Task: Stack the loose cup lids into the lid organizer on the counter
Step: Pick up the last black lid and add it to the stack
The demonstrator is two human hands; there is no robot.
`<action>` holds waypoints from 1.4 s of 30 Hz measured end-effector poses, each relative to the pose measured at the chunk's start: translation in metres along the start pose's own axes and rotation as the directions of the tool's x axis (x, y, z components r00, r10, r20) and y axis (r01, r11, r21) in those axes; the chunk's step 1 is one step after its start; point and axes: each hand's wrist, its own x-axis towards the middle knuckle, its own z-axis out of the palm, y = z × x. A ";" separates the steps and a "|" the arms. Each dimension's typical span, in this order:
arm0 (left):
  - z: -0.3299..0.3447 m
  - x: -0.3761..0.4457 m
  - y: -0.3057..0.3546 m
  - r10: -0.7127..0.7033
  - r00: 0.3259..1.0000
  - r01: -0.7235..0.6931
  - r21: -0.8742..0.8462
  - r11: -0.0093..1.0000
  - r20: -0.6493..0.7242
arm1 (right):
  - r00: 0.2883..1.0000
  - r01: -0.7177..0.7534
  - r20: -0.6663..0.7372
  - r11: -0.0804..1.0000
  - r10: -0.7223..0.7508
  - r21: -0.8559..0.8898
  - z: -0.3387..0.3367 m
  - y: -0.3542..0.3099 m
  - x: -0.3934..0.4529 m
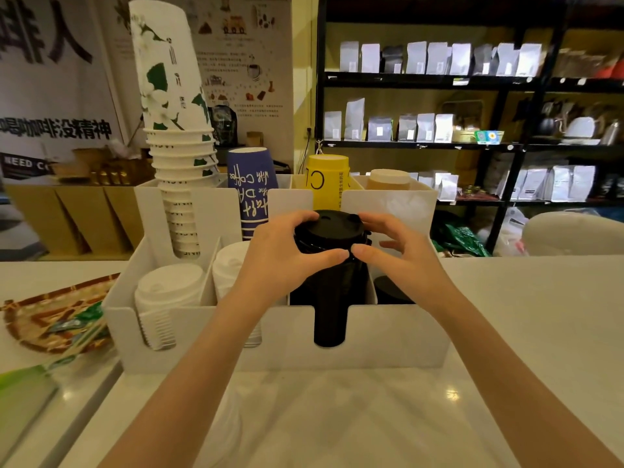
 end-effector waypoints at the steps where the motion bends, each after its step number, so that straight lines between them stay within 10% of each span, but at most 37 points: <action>1: -0.001 0.000 0.000 0.000 1.000 0.000 0.005 1.000 0.009 | 1.000 0.004 -0.005 1.000 -0.005 -0.005 0.000 -0.001 -0.001; 12: -0.014 0.001 -0.006 -0.070 0.973 0.113 -0.190 0.975 0.218 | 0.994 0.054 -0.083 0.986 -0.068 -0.161 0.007 -0.007 -0.006; 33: 0.019 -0.026 -0.004 -0.027 0.993 0.027 0.004 1.000 0.114 | 1.000 0.029 0.003 0.984 -0.029 -0.175 0.003 -0.005 -0.003; 42: -0.016 -0.039 -0.005 -0.013 0.978 0.043 -0.139 0.989 0.209 | 0.938 0.302 -0.106 0.928 -0.329 -0.217 0.051 -0.039 -0.029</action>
